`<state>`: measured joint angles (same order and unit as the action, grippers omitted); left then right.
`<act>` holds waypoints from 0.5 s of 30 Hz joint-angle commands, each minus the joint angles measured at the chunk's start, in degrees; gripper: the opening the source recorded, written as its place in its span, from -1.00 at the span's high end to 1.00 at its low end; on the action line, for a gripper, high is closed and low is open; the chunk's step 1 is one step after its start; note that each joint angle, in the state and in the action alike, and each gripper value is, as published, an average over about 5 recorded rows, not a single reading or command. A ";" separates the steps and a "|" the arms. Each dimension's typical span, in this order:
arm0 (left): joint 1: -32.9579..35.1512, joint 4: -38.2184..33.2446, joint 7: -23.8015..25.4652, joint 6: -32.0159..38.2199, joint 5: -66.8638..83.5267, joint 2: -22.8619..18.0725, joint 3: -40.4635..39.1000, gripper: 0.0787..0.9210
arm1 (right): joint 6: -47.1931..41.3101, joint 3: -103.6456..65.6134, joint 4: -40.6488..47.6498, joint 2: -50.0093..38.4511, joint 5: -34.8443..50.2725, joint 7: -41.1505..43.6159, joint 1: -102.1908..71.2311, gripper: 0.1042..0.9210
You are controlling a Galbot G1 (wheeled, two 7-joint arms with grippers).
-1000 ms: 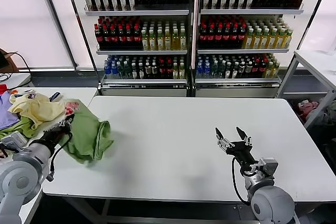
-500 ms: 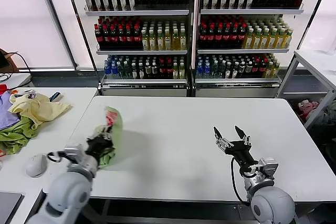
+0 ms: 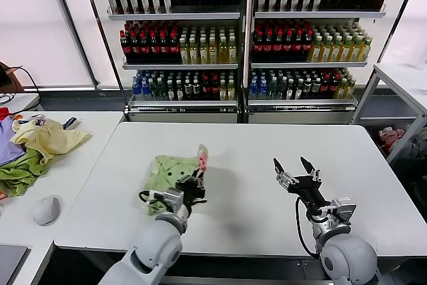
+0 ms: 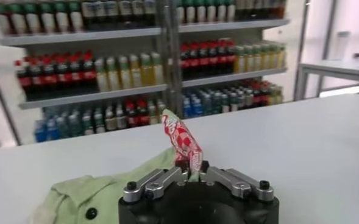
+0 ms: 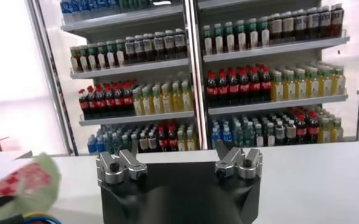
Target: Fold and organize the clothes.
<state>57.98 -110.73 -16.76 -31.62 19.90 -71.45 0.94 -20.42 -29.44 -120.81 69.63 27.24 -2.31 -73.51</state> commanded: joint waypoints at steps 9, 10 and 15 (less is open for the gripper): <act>7.56 -8.77 -1.39 12.18 4.54 -4.06 2.40 0.09 | -0.41 8.19 3.18 1.08 -0.85 -2.52 4.60 -0.76; 8.90 -9.93 -1.39 12.72 4.11 -3.53 3.90 0.00 | -0.41 9.99 4.25 1.57 -1.29 -3.23 5.49 -0.76; 17.77 -13.22 -2.07 16.69 -0.99 -0.12 13.39 -0.34 | -2.45 18.83 13.99 5.75 -6.69 -8.09 12.01 -0.76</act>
<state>62.82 -115.97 -17.81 -22.67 21.82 -74.08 1.96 -20.91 -23.43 -117.71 70.91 26.02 -4.71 -69.61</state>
